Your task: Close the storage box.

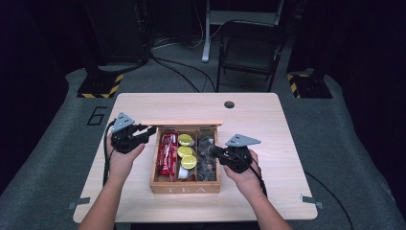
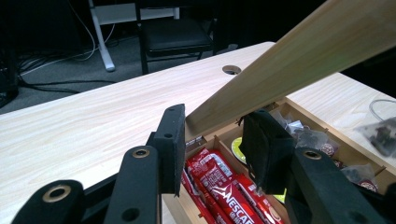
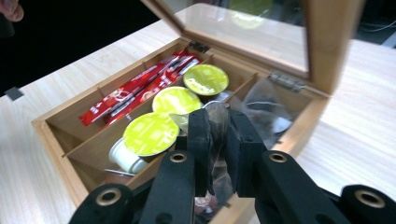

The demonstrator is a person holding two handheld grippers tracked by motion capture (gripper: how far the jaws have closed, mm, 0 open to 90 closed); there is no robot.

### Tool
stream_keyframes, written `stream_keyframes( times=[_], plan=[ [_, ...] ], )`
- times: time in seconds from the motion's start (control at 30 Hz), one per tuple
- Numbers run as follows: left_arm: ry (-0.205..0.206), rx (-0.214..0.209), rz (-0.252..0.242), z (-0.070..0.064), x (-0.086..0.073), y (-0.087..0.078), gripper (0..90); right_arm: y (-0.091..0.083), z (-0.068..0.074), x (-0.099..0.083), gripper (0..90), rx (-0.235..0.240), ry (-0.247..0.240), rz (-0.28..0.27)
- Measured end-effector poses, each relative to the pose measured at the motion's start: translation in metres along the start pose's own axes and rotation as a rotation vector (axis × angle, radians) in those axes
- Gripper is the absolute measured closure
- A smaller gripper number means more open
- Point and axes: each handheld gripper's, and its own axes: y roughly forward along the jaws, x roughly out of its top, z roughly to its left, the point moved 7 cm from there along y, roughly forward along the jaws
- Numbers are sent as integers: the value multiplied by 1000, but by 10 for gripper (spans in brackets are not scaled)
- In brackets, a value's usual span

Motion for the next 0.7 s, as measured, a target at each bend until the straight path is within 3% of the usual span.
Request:
stream_keyframes(
  times=[0.23, 0.7],
  plan=[
    [2, -6, -3, 2, 2, 1, 600, -16, -21, 2, 807, -64, 15, -35],
    [-5, -8, -11, 3, 4, 3, 600, -38, -63, -12, 808, -205, 72, -23]
  ],
)
